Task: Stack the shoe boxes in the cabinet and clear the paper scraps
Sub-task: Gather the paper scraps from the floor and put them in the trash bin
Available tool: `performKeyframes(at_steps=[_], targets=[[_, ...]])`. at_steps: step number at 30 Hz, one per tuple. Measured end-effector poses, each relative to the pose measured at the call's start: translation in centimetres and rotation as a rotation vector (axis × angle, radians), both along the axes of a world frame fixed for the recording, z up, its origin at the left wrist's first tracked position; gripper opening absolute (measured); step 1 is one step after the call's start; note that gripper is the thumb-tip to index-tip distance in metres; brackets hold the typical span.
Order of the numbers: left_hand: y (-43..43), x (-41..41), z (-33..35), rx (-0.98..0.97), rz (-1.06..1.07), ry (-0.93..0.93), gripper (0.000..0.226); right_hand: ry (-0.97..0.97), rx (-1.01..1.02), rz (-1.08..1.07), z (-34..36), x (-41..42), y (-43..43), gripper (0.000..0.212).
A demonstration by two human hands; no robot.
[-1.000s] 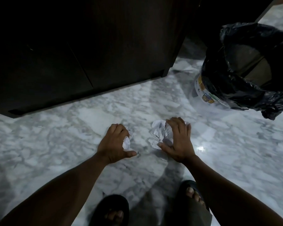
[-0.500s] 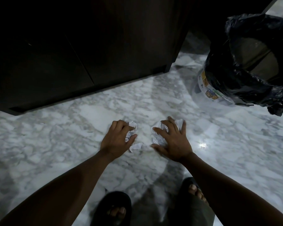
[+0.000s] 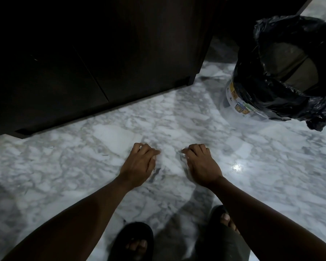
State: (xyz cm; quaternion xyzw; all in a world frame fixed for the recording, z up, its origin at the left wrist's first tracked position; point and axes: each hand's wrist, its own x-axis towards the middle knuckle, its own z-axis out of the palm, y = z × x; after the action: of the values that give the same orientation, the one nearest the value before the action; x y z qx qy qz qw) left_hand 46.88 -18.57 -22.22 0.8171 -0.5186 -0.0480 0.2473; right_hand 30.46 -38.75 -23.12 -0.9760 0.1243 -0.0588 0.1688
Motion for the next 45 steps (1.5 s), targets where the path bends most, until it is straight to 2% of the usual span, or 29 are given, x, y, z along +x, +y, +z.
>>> performKeyframes(at_steps=[3, 5, 7, 9, 11, 15, 21, 27, 33, 38, 45], targets=[[-0.1, -1.2, 0.4, -0.041, 0.062, 0.032, 0.04, 0.035, -0.001, -0.008, 0.5, 0.1, 0.1, 0.03], [-0.3, -2.7, 0.4, -0.024, 0.135, 0.02, 0.066, 0.005, 0.028, -0.024, 0.6, 0.1, 0.0, 0.025], [-0.6, -4.2, 0.3, 0.016, 0.178, 0.008, 0.096, 0.025, 0.054, -0.021, 0.5, 0.0, -0.2, 0.045], [-0.7, -5.0, 0.0, 0.075, 0.2, 0.003, 0.109, 0.04, 0.049, -0.016, 0.5, 0.1, -0.3, 0.057], [-0.8, -5.1, -0.6, 0.092, 0.215, -0.007, 0.103, 0.016, 0.043, -0.022, 0.5, 0.1, -0.2, 0.048], [-0.7, -5.1, -1.0, 0.016, 0.215, -0.082, 0.073, -0.043, 0.021, -0.027, 0.2, 0.2, 0.0, 0.028], [-1.3, -5.5, -0.5, 0.075, 0.272, -0.112, 0.07, -0.024, -0.012, -0.025, -0.1, 0.2, -0.1, 0.031], [-1.1, -5.8, -1.0, 0.089, 0.296, -0.124, 0.038, -0.006, -0.018, -0.039, -0.1, 0.3, 0.0, 0.031], [-1.0, -6.2, -0.9, -0.02, 0.22, -0.077, 0.008, -0.022, 0.01, -0.042, -0.2, 0.1, -0.1, 0.022], [-0.8, -6.0, -1.9, -0.091, 0.179, -0.001, 0.01, -0.042, 0.005, -0.032, -0.3, 0.2, -0.1, 0.019], [-1.1, -5.8, -1.4, -0.014, 0.139, -0.029, 0.024, -0.039, -0.08, 0.003, -0.3, 0.2, -0.3, 0.032]])
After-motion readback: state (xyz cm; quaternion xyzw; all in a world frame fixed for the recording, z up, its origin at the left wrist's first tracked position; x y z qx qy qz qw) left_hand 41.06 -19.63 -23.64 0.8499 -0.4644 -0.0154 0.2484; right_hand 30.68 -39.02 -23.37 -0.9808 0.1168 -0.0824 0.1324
